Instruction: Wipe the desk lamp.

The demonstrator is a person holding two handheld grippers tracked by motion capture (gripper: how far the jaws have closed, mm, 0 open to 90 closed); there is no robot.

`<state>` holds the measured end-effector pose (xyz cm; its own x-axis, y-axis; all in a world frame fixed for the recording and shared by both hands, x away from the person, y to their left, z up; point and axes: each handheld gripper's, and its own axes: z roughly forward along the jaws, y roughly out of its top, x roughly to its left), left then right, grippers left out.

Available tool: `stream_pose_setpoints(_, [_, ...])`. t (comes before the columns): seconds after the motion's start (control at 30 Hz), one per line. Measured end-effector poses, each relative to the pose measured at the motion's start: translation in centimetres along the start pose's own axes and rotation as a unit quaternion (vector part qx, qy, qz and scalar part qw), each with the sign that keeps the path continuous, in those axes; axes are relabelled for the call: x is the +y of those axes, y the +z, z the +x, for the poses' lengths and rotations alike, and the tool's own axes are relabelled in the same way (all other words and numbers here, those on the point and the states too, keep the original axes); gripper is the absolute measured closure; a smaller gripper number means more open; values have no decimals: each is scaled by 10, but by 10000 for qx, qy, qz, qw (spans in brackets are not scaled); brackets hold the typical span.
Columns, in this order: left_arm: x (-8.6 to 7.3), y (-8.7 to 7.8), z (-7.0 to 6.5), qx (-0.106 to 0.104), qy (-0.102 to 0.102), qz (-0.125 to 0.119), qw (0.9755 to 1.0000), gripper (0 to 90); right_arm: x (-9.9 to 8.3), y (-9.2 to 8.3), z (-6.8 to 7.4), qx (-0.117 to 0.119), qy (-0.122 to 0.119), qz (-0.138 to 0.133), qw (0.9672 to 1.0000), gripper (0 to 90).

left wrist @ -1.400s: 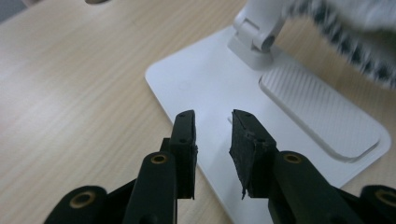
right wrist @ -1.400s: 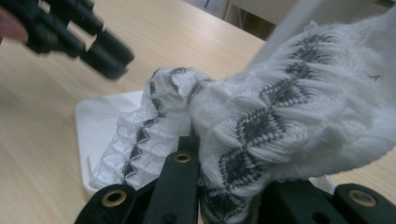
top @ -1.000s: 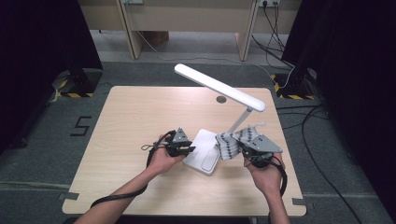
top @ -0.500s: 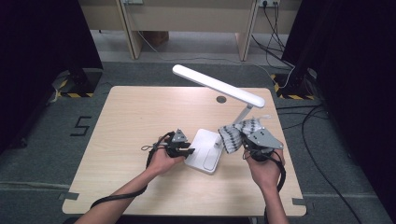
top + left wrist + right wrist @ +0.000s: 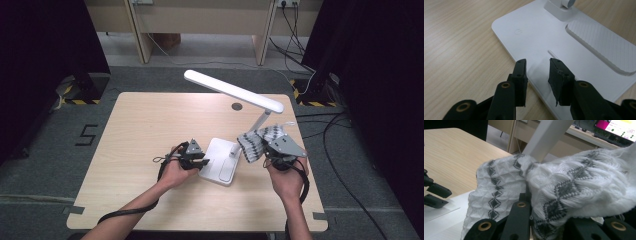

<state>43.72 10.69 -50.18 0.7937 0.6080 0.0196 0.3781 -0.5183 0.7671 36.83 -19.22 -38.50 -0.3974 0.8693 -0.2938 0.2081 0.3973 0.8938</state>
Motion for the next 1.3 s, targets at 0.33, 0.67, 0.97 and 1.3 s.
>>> stream_pose_setpoints(0.33, [0,0,-2,53,146,-2,9999,682,7,0,-4,-311,-128,-26,9994,832])
stream_pose_setpoints(0.67, [1,1,-3,69,245,5,9997,691,16,3,-8,-708,-75,-211,9972,829])
stream_pose_setpoints(0.97, [2,1,-4,85,319,29,9995,700,27,2,-15,-908,-36,-353,9952,826])
stream_pose_setpoints(1.3, [3,2,-4,87,323,23,9994,703,40,-6,-21,-1097,-58,-555,9924,824])
